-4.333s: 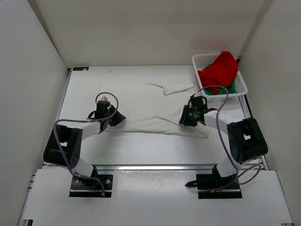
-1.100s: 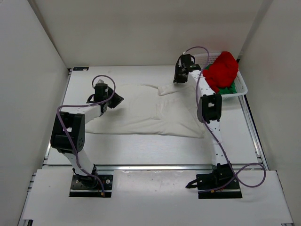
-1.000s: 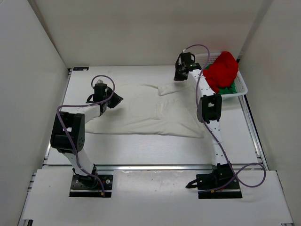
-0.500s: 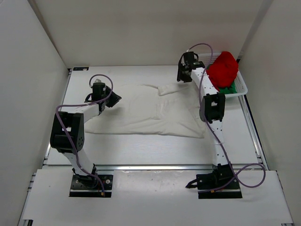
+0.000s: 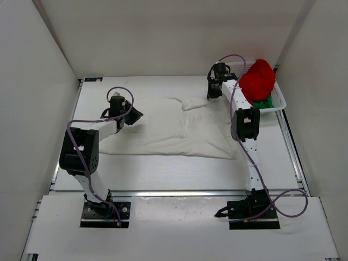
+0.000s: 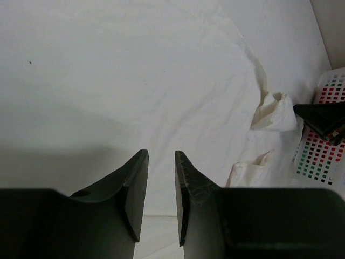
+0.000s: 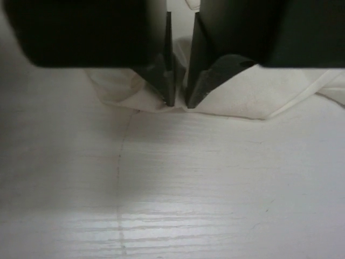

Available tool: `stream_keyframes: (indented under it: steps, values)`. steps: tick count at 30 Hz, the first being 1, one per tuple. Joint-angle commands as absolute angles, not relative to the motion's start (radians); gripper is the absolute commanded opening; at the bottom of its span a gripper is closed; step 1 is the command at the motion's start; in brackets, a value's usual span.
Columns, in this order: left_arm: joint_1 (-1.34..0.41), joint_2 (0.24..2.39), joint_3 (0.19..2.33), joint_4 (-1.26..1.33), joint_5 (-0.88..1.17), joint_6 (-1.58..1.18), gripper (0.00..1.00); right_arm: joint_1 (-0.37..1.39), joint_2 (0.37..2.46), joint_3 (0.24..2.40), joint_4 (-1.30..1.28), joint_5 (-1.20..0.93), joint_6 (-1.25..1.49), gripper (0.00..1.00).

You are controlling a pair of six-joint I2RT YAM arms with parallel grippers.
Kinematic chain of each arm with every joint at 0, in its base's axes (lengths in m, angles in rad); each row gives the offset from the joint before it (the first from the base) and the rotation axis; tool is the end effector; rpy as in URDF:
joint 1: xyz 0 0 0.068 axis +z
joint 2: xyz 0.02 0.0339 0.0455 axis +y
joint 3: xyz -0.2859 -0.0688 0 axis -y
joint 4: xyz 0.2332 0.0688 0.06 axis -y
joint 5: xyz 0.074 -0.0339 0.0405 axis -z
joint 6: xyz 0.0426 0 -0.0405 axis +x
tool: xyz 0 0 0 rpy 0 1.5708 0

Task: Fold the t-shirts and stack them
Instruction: Grap the side of the flattened tshirt furthest away from the robot with both arms

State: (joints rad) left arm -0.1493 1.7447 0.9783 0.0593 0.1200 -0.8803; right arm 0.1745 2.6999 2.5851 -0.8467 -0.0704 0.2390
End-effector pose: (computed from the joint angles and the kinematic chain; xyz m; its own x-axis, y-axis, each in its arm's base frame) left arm 0.3626 -0.0597 0.2010 -0.5924 -0.6849 -0.4243 -0.3439 0.6912 -0.6356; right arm 0.5743 0.1043 0.1731 -0.8350 0.0926 -0.5424 -0.0156 0.9814 0.1915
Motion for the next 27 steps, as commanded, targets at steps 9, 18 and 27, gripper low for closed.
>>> stream_keyframes:
  steps: [9,18,27]
  values:
    - [-0.141,1.718,0.999,0.075,0.120,-0.865,0.37,0.241,2.528,2.609,-0.864,-0.020,0.164,0.08]
    - [-0.091,1.715,0.962,0.109,0.152,-0.908,0.36,0.262,2.427,2.370,-1.023,0.119,0.161,0.10]
    - [-0.063,1.670,0.859,0.164,0.186,-0.937,0.37,0.218,2.255,2.160,-0.980,0.167,0.101,0.35]
